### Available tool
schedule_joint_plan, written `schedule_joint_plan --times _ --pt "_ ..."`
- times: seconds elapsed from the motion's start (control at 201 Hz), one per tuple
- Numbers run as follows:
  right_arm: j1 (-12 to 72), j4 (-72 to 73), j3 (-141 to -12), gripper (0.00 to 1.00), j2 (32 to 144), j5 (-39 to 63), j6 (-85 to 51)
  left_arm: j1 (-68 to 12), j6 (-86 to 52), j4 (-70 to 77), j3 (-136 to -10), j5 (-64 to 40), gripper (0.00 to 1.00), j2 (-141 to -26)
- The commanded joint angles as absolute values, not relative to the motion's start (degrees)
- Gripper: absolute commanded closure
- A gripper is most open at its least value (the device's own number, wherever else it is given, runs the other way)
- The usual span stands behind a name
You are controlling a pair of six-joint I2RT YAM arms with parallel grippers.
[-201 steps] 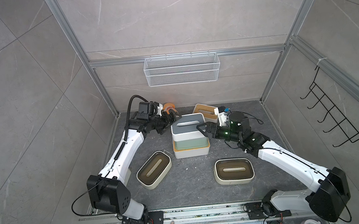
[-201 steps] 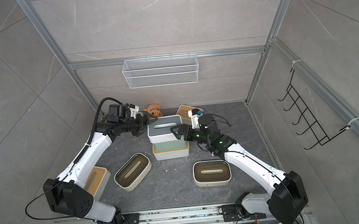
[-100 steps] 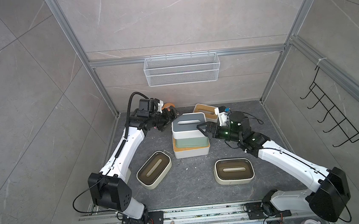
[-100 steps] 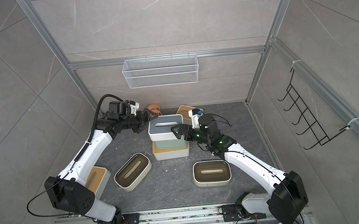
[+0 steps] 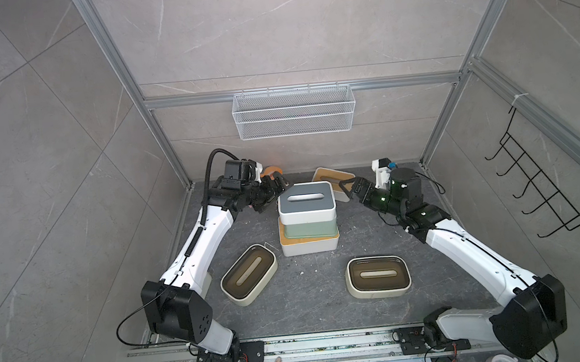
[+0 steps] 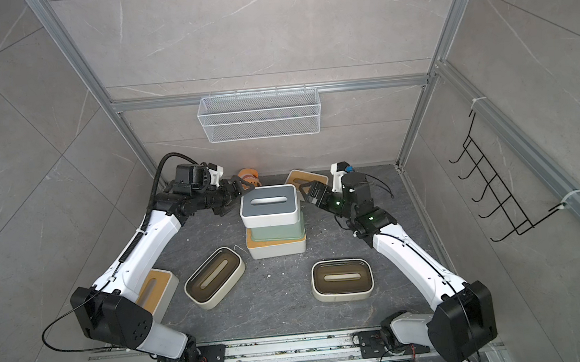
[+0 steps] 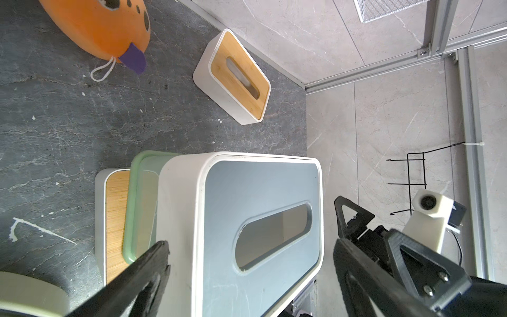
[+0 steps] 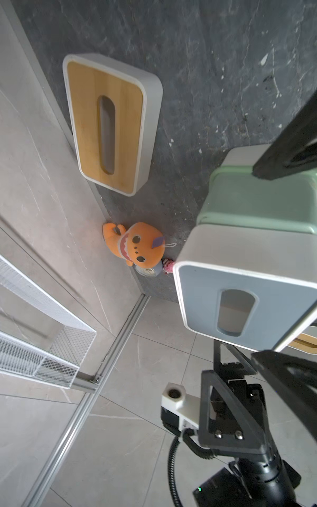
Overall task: Stack the tissue boxes
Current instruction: Adjust the tissue box on the tissue box.
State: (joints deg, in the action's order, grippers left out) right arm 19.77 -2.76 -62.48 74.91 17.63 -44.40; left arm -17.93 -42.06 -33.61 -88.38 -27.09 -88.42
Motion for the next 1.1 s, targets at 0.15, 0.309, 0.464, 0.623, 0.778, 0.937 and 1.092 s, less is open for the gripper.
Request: schedule_joint_plan --times 0.15,0.309,0.464,0.623,0.778,0.937,1.092 --pt "17.1 6.3 -63.1 0.0 81.9 27.8 -50.1 -17.5 -38.7 -35.1 -90.3 -29.9 0.04 -87.1" --pt "16.7 15.1 -62.6 0.0 86.6 31.5 -55.0 -17.5 -38.8 -34.5 -90.3 -30.6 0.04 -88.2" --pt "16.3 24.4 -61.8 0.0 91.3 33.8 -60.8 -17.5 -39.2 -34.1 -90.9 -31.1 0.04 -89.0" --pt "14.3 30.4 -59.5 0.01 94.1 31.3 -66.9 -17.5 -39.7 -33.6 -90.8 -31.0 0.04 -89.0" --pt "13.7 34.8 -59.5 0.26 98.9 31.5 -70.8 -17.4 -39.7 -33.5 -91.1 -30.9 0.04 -88.9" --pt "13.7 35.0 -59.0 0.58 100.6 31.8 -70.7 -17.5 -39.8 -33.9 -91.6 -31.4 0.04 -89.5" --pt "13.8 34.0 -59.0 0.68 101.1 33.4 -69.0 -17.5 -40.4 -33.2 -92.1 -31.7 0.04 -90.3"
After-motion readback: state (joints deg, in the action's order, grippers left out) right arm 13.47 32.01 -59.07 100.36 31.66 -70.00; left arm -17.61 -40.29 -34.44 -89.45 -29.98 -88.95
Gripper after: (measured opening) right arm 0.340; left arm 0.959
